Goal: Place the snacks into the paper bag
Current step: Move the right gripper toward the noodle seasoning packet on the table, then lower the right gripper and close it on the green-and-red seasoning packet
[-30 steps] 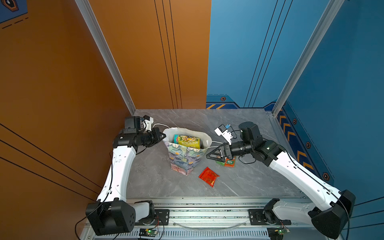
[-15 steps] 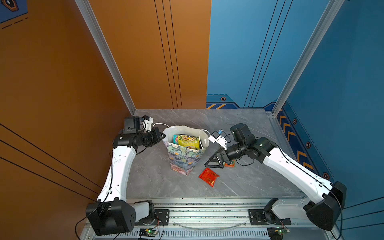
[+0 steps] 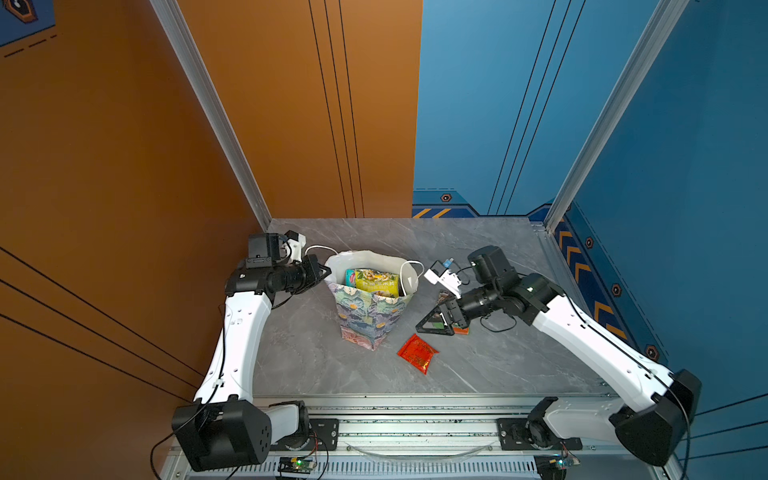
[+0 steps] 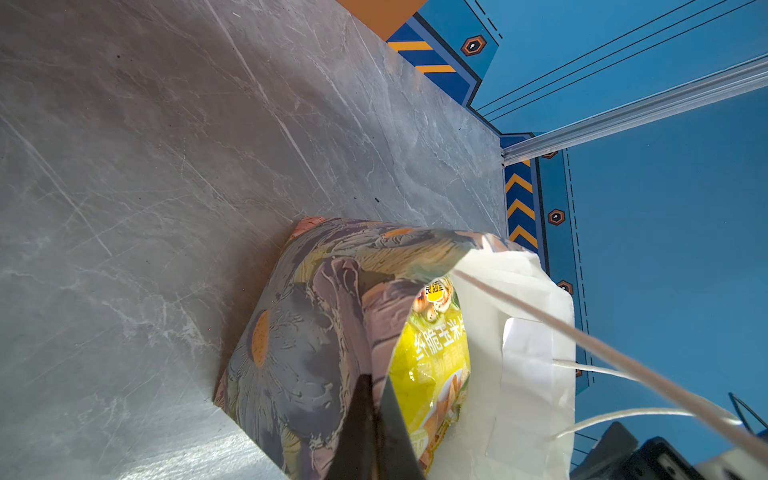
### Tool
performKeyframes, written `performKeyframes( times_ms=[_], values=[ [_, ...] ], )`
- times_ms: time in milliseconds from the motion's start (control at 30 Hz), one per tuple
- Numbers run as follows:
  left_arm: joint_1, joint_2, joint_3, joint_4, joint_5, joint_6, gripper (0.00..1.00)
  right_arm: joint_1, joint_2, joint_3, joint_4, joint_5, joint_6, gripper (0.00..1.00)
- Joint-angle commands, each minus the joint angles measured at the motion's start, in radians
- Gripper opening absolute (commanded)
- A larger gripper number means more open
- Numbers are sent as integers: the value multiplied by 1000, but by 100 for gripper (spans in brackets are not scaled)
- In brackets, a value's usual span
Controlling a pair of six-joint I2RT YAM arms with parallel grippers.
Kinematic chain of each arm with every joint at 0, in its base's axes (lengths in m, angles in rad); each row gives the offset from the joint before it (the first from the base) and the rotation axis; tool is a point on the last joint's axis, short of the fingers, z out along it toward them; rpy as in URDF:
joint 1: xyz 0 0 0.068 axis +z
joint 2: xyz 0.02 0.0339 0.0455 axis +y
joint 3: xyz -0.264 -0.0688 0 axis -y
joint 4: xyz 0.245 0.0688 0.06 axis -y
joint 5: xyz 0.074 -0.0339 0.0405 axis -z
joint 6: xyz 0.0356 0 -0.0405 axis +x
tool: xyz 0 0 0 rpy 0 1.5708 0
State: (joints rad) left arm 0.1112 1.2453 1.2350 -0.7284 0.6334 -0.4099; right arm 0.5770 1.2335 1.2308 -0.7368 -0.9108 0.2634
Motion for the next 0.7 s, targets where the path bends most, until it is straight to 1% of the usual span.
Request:
performKeyframes(
  times_ms=[0,67,100,167,233,300,433,533,667],
  values=[
    [17,-6,2,57,9,-1,0,-99,-87,-78,21,90,108,87],
    [20,-2,2,58,9,-2,0,-174,-109,-132,22,142,159,73],
    [20,-2,2,59,8,-3,0,-204,-115,-154,26,158,181,71],
    [22,-3,1,60,8,-3,0,-249,-120,-206,33,244,225,62],
    [21,-3,1,60,7,-4,0,-270,-117,-257,52,341,263,60],
    [22,-2,3,62,7,-4,0,-279,-103,-292,67,443,297,56],
    [23,2,1,71,11,-10,0,-287,-84,-382,172,610,381,48],
    [23,1,0,70,12,-9,0,-309,-74,-444,252,653,422,46],
    [22,4,0,70,15,-9,0,-331,-41,-481,325,685,443,46]
  ],
)
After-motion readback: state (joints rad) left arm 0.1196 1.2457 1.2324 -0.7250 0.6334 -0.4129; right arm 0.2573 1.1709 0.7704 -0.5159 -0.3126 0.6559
